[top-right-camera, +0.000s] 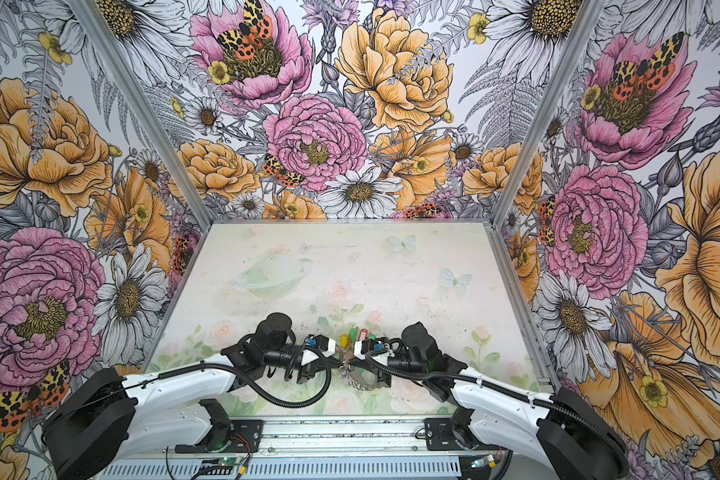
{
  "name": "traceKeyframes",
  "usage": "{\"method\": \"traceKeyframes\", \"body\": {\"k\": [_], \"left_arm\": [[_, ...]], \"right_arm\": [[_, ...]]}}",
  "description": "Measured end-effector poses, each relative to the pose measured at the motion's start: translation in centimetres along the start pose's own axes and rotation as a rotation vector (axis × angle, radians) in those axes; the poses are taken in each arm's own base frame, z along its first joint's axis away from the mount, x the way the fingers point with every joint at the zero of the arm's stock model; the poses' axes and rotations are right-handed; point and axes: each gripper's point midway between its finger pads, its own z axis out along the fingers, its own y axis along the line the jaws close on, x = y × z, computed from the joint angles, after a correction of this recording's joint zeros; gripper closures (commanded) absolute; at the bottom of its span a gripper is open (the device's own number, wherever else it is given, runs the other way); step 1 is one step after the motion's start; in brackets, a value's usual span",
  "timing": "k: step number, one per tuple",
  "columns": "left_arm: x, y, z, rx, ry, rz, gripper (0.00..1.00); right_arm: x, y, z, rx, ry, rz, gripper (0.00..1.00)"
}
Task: Put the keys on the keyring
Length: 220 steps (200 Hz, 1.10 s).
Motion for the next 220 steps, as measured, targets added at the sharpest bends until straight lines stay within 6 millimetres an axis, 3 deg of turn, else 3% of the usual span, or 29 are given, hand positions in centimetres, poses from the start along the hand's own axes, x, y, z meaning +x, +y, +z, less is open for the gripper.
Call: {"method": "traceKeyframes", "body": {"k": [118, 220], "left_arm": [[0.65, -0.83, 0.67, 0.041, 0.040, -0.025, 1.00], [0.70, -0.86, 0.73, 0.037, 0.045, -0.005, 1.00]], "right_arm": [[0.75, 0.34, 0.04, -0.050, 0.045, 0.015, 1.00], [0.75, 0.29, -0.01, -0.068, 0.088, -0.096, 1.00]]}}
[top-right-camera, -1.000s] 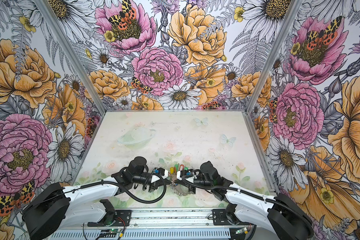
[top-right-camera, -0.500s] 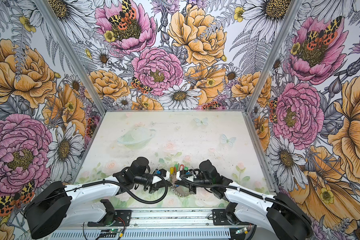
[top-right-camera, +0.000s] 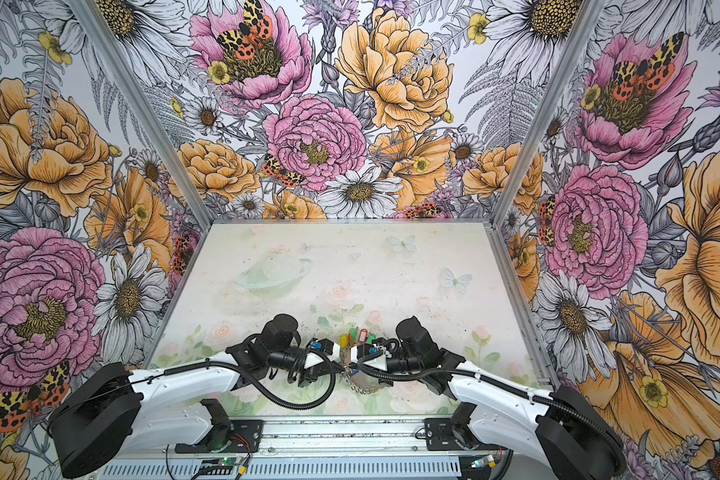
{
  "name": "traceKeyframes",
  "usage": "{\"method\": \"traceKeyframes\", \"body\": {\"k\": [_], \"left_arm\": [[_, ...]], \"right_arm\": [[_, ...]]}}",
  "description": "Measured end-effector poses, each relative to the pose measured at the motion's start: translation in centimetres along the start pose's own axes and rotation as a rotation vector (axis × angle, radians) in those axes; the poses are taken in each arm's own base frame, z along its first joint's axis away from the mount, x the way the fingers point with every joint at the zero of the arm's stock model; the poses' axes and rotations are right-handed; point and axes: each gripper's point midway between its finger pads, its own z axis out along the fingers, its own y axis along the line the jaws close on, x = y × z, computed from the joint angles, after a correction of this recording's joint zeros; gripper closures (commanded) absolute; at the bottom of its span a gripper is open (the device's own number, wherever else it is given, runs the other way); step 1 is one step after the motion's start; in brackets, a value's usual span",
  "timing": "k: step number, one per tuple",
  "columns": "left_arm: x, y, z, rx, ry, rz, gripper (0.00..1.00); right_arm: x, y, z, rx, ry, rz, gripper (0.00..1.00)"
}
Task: Put the keys on the keyring
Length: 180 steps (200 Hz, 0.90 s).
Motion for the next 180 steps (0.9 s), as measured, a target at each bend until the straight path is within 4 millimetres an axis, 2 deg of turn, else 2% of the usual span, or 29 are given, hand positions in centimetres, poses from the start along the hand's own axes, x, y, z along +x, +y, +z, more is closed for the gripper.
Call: {"method": "traceKeyframes", "body": {"k": [88, 136, 180], "left_arm": [[0.0, 0.1, 0.1, -0.016, 0.007, 0.020, 1.00], [-0.9, 0.3, -0.4, -0.045, -0.021, 0.050, 1.00], [-0.9, 0.4, -0.5, -0.051, -0.024, 0.053, 1.00]], "right_arm": [[0.0, -1.2, -0.7, 0.057, 0.020, -0.056, 1.00], [-0.3, -1.0, -0.8, 0.063, 0.000, -0.056, 1.00], [-0.4, -0.2, -0.7, 0.049, -0.020, -0.064, 1.00]]}}
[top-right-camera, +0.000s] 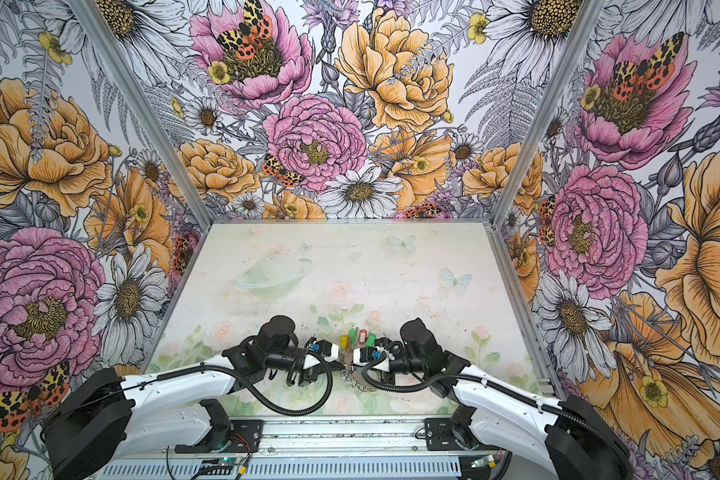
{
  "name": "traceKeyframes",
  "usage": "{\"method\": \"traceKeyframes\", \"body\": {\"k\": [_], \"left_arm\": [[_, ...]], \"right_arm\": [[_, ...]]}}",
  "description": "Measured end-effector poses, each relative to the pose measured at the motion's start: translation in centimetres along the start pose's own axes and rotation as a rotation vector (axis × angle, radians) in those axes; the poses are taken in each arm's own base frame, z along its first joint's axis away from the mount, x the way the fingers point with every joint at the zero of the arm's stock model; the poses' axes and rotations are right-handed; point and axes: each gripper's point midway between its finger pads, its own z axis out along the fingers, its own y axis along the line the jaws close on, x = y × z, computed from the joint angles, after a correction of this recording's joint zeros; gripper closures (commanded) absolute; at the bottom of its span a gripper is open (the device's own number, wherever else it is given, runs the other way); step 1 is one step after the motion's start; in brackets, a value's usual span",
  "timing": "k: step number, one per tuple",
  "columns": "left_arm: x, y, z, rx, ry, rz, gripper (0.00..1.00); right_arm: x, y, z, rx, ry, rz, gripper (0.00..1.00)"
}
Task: Put the keys on the keyring
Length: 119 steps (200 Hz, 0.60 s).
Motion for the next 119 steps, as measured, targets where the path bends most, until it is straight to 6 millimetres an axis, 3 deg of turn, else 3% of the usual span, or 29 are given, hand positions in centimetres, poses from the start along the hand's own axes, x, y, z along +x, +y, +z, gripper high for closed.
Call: {"method": "traceKeyframes", "body": {"k": [119], "left_arm": [[-0.10, 0.72, -0.31, -0.021, -0.011, -0.006, 1.00]], "right_arm": [[-0.25, 0.23, -0.18, 0.014, -0.030, -0.011, 1.00]]}}
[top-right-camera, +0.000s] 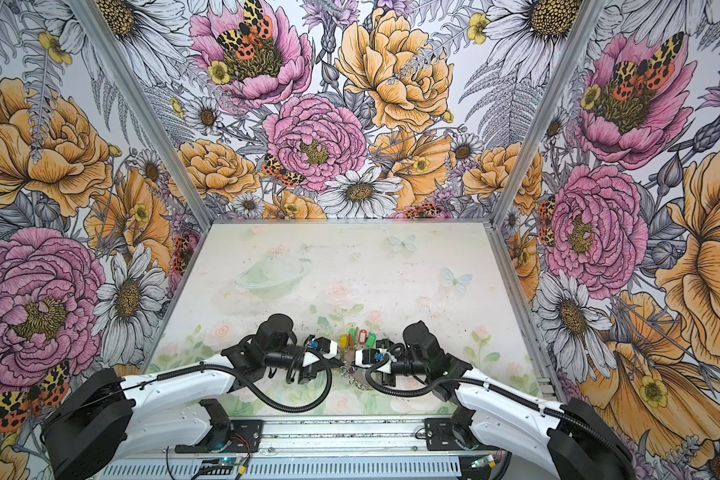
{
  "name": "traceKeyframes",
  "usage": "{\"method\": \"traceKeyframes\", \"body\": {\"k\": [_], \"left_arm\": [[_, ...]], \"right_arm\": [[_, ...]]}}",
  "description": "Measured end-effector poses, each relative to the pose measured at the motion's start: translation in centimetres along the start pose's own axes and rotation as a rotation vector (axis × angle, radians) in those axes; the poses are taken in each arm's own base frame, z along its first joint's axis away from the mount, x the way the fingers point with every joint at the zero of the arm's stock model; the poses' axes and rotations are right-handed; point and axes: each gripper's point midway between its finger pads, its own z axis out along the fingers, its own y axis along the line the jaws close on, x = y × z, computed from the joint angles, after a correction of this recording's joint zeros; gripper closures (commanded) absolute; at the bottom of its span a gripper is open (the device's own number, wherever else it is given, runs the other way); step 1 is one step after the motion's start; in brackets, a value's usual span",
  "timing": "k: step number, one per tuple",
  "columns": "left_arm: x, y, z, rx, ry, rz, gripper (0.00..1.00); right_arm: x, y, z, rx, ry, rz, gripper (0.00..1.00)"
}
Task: Put the keys on the keyring
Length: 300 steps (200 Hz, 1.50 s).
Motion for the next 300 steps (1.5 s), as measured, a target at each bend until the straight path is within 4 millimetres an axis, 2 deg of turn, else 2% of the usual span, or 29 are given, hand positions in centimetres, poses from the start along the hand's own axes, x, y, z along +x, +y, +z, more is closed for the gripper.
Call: {"method": "traceKeyframes", "body": {"k": [162, 300], "left_arm": [[0.22, -0.37, 0.21, 0.027, 0.000, -0.009, 1.00], [0.64, -0.45, 0.41, 0.036, 0.010, -0.020, 1.00]], "right_arm": [[0.59, -0.12, 0.19, 0.001, 0.018, 0.013, 1.00], [0.07, 0.13, 0.40, -0.029, -0.016, 0.004, 1.00]]}}
